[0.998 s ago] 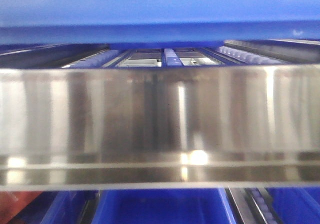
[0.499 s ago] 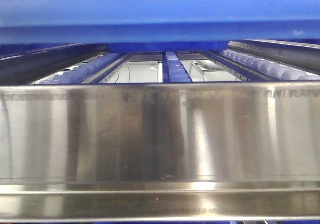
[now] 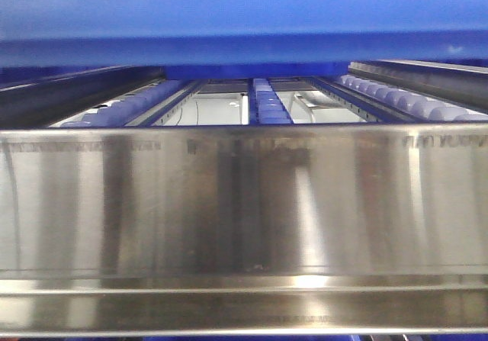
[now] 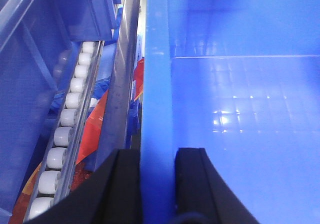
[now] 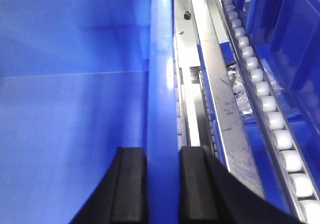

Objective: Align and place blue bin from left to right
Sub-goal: 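Lower the held blue bin with both grippers onto the upper roller shelf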

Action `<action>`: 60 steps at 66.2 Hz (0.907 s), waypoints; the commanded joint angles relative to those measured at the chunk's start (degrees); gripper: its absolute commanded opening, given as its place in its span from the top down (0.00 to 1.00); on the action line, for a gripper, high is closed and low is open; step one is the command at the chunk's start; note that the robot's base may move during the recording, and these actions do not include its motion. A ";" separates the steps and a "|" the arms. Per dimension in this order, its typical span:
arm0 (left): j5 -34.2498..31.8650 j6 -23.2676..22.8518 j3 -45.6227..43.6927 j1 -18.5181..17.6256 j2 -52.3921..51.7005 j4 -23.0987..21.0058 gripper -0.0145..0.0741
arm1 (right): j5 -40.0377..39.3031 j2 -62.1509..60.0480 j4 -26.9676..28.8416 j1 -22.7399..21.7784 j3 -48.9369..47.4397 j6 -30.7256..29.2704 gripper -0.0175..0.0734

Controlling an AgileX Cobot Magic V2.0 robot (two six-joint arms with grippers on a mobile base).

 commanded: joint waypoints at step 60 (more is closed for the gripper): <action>-22.76 13.95 -0.37 18.66 3.79 -21.90 0.96 | -14.46 9.23 1.75 -9.69 -4.14 -0.12 0.88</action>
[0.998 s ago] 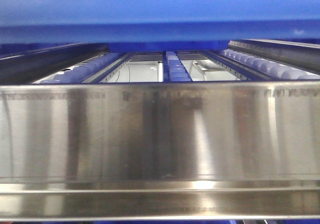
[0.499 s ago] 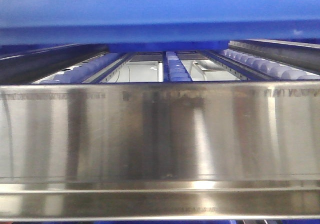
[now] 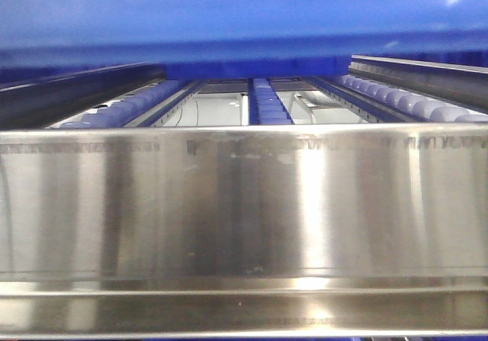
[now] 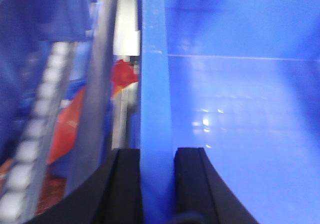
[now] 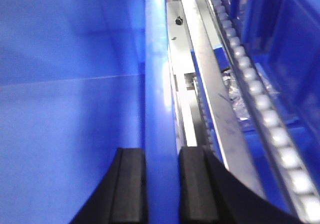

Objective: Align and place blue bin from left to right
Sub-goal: 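Lower the held blue bin with both grippers onto the upper roller shelf, then open both grippers off the bin's side walls and lift them clear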

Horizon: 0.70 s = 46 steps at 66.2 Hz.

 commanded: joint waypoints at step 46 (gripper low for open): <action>-15.09 6.31 -0.45 7.96 10.93 -8.89 0.96 | -14.75 12.34 0.96 -7.96 -1.08 0.13 0.88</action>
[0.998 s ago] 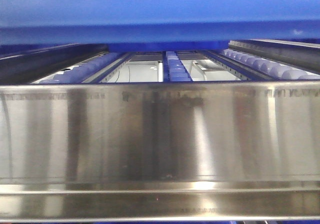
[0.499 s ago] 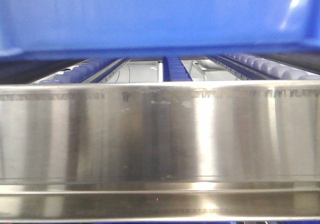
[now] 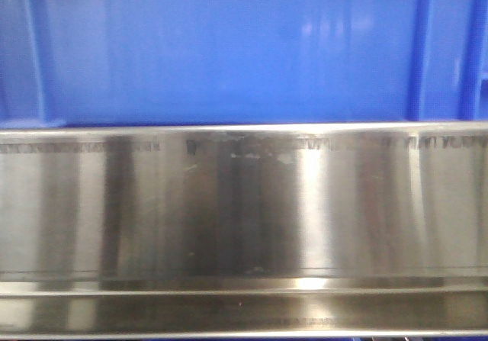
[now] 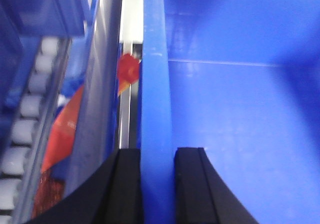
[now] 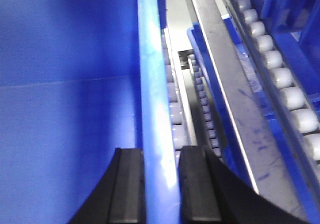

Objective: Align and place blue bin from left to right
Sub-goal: 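Open both grippers off the bin's side walls and lift them clear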

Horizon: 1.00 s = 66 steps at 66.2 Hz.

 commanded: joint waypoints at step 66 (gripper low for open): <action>-6.38 0.24 -3.83 -0.84 1.12 -3.65 0.52 | -4.13 -0.55 -5.23 0.21 -1.08 0.54 0.50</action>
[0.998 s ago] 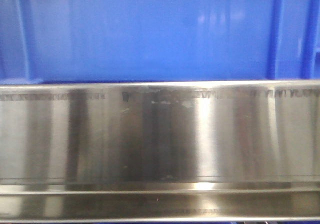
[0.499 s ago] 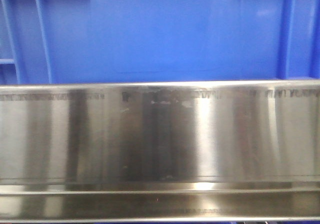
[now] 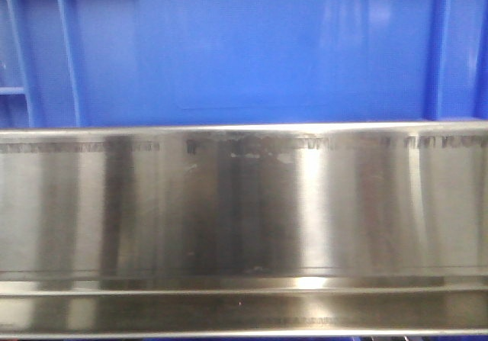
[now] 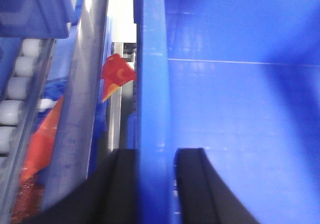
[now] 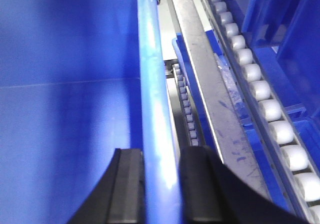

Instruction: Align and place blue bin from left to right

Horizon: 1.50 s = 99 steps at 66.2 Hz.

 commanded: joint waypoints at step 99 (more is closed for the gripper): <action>-41.72 0.10 29.54 -1.44 -32.82 -0.66 0.96 | -29.34 -36.26 -0.84 0.71 22.92 -14.89 0.90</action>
